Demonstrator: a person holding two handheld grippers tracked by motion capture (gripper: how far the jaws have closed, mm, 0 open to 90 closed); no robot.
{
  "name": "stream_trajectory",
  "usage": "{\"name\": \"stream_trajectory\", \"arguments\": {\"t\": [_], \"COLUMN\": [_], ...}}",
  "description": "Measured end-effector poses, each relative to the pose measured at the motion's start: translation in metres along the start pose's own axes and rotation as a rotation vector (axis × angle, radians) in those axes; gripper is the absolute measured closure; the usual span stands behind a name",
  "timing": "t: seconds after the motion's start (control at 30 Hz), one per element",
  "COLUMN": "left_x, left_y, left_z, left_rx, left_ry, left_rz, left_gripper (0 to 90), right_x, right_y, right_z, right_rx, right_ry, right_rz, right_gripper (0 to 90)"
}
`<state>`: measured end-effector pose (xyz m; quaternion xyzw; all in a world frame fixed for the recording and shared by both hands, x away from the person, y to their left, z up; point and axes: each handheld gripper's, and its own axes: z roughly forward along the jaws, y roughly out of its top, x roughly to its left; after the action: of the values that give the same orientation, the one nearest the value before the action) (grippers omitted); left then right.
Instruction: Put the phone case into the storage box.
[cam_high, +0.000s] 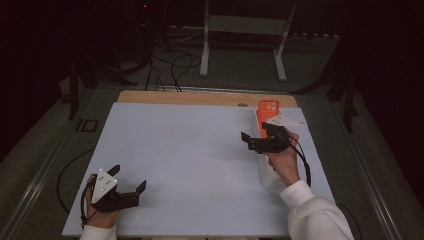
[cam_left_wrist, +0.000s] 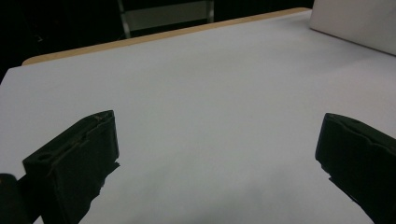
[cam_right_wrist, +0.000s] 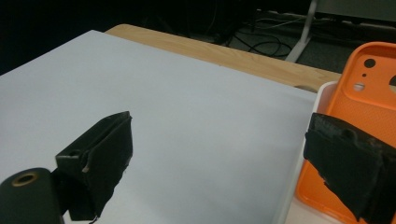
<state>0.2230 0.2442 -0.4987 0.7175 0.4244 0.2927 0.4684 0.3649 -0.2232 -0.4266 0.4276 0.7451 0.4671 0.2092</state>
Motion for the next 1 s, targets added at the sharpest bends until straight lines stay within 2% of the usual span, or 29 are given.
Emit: {"name": "stream_trajectory", "arguments": {"t": [0.6,1.0], "left_x": [0.001,0.0], "left_y": [0.002,0.005], "left_z": [-0.001,-0.002], "left_rx": [-0.003,-0.003], "left_ry": [0.0,-0.003], "left_rz": [-0.004,0.001], "left_gripper": [0.3,0.3], "right_x": [0.017,0.027], "right_y": [-0.013,-0.022], "right_z": [-0.018,-0.028], "right_rx": [-0.006,-0.007], "right_ry": [0.034,0.033], "right_rz": [-0.007,-0.04], "right_gripper": [8.2,8.2]}}
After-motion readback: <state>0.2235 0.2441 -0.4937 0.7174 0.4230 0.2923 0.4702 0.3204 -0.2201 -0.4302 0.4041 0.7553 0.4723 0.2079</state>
